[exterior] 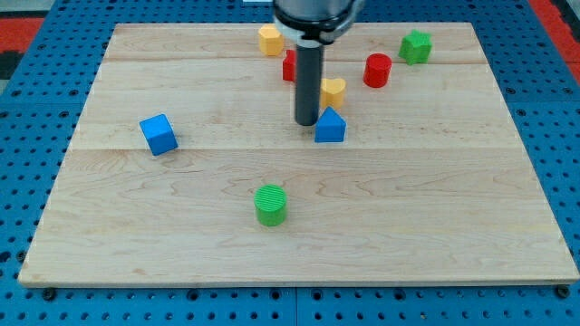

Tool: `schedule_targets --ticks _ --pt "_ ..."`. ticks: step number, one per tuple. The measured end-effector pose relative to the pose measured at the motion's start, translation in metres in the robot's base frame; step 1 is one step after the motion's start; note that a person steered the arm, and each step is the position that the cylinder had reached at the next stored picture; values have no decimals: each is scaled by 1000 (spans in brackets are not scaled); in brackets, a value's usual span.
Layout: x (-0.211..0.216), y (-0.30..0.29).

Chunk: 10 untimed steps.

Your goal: Place green circle to the bottom of blue triangle

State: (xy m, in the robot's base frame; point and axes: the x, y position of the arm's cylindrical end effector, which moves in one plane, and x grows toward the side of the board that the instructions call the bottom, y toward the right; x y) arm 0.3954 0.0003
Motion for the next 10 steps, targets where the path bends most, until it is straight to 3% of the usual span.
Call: schedule_targets --ticks 3,4,5,6,8,9,10 --pt "85 -100" --pt "149 -101" --pt "167 -61" --pt "161 -11" --pt "112 26" --pt "132 19" --pt "121 -28"
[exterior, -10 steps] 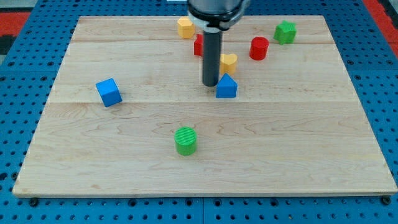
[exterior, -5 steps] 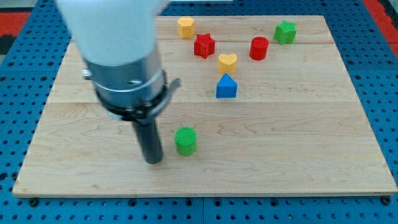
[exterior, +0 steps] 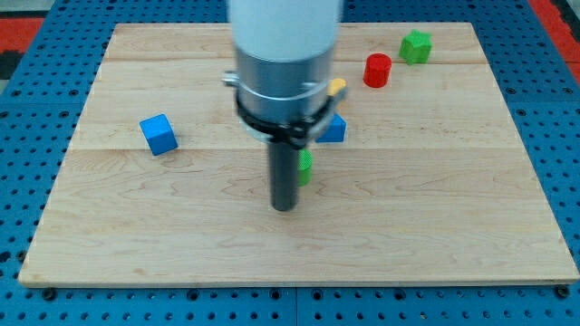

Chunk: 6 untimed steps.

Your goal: Place green circle to the bottom of blue triangle

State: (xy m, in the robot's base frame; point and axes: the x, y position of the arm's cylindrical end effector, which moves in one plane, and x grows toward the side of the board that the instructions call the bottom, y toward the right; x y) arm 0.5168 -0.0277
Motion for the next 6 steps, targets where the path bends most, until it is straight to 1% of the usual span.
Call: schedule_targets --ticks 1,2,3,4,5,6 --pt "-30 -2" --pt "-30 44" --pt "-33 27" --pt "-33 -61" --pt "-33 -177" --pt "-67 -211"
